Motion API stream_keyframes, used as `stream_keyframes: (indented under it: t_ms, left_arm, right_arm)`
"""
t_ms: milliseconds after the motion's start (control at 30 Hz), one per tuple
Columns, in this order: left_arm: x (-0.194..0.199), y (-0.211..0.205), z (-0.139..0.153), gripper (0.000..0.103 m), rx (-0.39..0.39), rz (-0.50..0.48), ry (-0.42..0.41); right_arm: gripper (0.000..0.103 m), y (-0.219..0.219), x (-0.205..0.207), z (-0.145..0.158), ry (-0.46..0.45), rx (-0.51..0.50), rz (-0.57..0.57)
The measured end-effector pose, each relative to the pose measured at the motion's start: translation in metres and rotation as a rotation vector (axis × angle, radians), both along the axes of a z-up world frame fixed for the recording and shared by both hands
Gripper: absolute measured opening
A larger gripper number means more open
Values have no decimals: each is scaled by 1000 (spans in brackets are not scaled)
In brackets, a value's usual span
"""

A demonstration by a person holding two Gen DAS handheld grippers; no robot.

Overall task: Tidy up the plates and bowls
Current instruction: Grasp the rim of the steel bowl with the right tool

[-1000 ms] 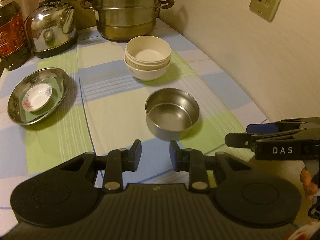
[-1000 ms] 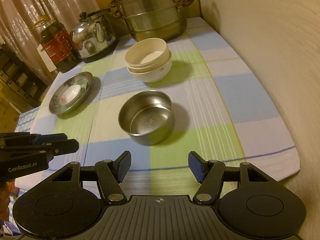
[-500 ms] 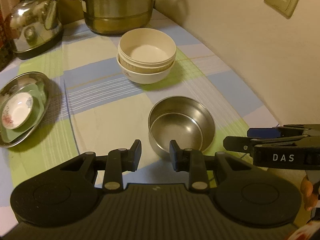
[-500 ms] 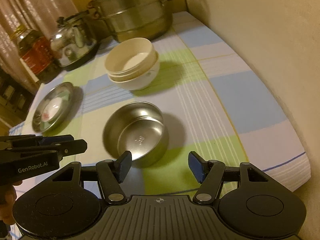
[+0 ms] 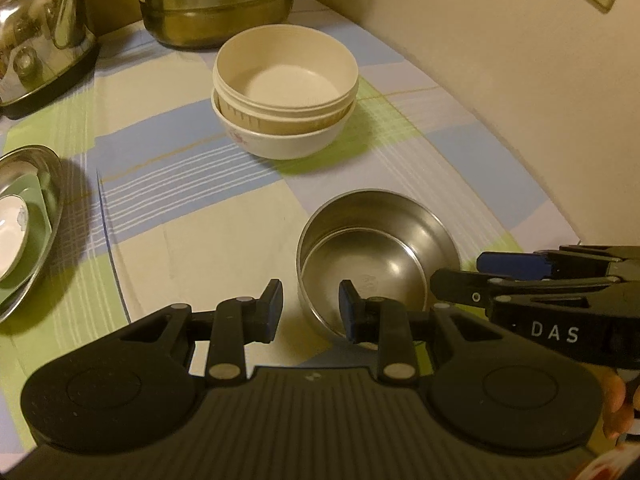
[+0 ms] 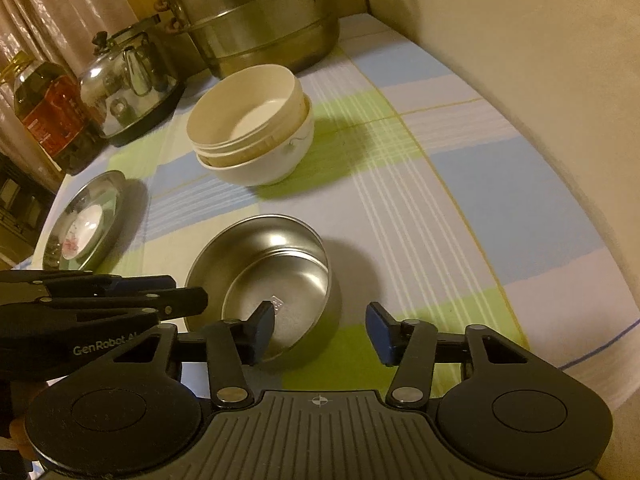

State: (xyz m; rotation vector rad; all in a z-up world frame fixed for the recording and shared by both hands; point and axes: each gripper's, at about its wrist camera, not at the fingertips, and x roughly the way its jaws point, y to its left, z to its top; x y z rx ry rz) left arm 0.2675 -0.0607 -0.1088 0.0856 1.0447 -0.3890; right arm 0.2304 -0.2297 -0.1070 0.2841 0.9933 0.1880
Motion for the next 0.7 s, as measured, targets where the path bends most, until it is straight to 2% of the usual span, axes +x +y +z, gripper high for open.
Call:
stream_keyframes:
  t_ms: [200,433,533,600,700]
  left_arm:
    - [7,-1,-8,27,6,-19,15]
    - [14,-1,-14,25,7,-26,26]
    - [15,-2,-16,20,11,-31,23]
    - [16,-2,-17,16,10,-34,27]
    - [16,-2,-17,11,3,-42,33]
  right_arm:
    - [40,4,6,-8,15,-3,-1]
    - [36,9,12,-12,13,-13,-7]
    - [32,10,14,-15,10,-16,-14]
    - [23,9,15,-16,8,-17,-17]
    - [18,9,15,-17,7,-24,-24]
